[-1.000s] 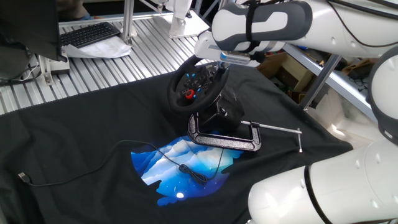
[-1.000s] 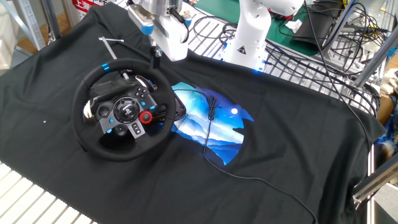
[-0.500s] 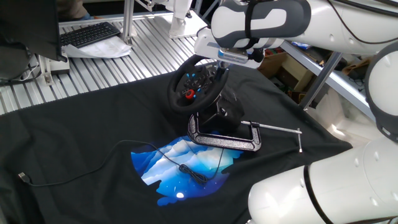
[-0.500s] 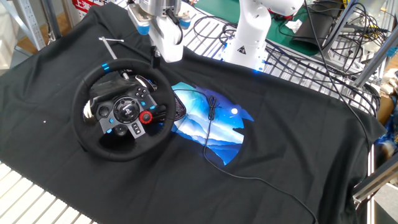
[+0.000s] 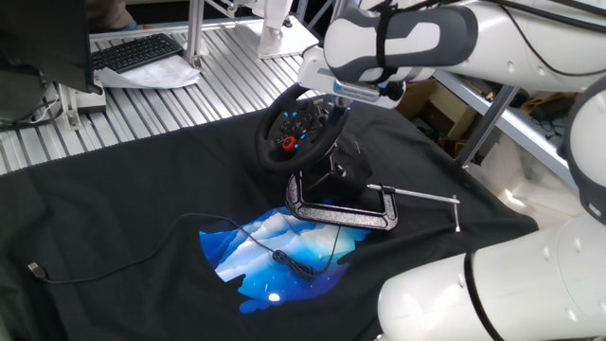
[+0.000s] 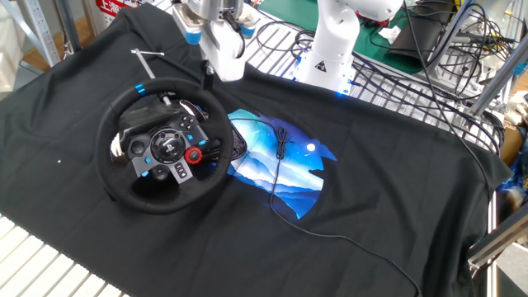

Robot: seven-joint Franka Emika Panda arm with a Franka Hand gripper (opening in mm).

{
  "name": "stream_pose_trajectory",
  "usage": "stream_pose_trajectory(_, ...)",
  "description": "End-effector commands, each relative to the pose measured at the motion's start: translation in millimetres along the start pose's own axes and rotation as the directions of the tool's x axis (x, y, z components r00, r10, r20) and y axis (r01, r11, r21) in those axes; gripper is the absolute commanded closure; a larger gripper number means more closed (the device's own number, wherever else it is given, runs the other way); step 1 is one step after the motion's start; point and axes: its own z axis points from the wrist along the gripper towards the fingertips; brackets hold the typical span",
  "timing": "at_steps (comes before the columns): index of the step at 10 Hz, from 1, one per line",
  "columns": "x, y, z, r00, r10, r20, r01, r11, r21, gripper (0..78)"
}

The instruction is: Rotate the steering wheel 90 degrees counterclockwise

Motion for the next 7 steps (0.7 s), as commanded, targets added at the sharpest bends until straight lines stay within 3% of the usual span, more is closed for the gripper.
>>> stream_pose_trajectory(1,3.6,-6.4,1.2,1.000,0.002,0.031,-0.002,1.000,0.000,77.6)
stream_pose_trajectory(3,3.2,-6.8,0.9,0.997,0.015,0.070,-0.015,1.000,-0.008,77.6)
stream_pose_trajectory(7,3.1,-6.7,0.9,0.996,0.024,0.083,-0.023,1.000,-0.010,77.6)
